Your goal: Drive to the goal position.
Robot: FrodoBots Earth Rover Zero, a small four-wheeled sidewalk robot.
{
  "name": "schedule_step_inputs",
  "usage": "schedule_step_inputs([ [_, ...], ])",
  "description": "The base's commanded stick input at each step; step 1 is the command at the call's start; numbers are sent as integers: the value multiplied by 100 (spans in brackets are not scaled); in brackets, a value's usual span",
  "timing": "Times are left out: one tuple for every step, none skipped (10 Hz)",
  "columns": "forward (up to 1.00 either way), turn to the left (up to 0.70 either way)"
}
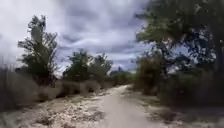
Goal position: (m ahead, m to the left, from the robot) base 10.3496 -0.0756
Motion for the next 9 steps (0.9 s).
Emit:
schedule_step_inputs([
  [85,0],
  [85,0],
  [85,0],
  [85,21],
  [85,23],
  [85,3],
  [85,21],
  [85,32],
  [85,28],
])
